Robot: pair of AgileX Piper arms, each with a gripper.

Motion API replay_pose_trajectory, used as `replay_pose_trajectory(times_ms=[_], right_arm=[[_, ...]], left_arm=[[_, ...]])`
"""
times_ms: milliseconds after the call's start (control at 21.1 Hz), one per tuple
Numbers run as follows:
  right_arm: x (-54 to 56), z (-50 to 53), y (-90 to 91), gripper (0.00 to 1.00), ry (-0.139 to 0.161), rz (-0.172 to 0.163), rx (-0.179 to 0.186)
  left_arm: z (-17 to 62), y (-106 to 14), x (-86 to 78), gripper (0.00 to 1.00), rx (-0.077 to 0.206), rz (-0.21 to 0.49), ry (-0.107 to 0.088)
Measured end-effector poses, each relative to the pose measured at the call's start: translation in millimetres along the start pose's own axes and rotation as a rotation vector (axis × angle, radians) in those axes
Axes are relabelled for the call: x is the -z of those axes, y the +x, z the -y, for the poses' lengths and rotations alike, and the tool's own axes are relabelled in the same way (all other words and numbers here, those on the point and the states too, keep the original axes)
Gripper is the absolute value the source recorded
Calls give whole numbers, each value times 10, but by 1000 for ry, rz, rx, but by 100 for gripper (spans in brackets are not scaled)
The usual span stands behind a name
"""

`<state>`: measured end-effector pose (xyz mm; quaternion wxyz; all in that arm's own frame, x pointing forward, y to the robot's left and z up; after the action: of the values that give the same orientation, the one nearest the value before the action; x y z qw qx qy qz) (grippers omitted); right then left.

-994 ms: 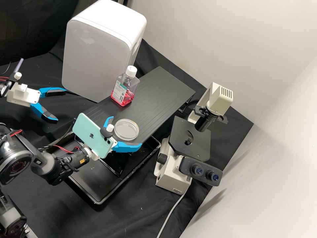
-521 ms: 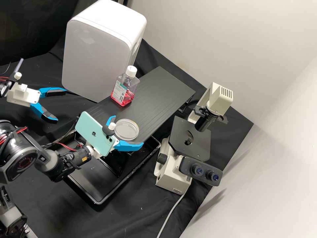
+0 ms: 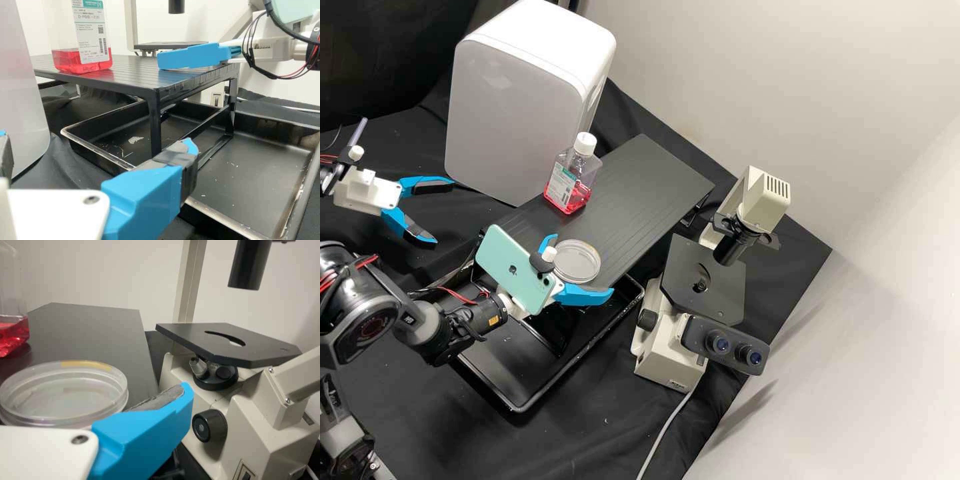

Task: Remove the lid from the petri dish

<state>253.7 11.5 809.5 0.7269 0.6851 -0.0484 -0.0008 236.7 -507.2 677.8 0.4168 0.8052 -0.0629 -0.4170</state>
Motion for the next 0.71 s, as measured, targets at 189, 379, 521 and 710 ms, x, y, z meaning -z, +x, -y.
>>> replay_pose_trajectory(times_ms=[189,379,521,710], right_arm=[[14,-60,-13,100,2,-6,-24],[19,-67,-15,100,3,-8,-26],[32,-82,-21,100,4,-14,-32],[32,-82,-21,100,3,-13,-32]], left_arm=[[0,0,0,100,0,0,0],[0,0,0,100,0,0,0],[0,0,0,100,0,0,0],[0,0,0,100,0,0,0]])
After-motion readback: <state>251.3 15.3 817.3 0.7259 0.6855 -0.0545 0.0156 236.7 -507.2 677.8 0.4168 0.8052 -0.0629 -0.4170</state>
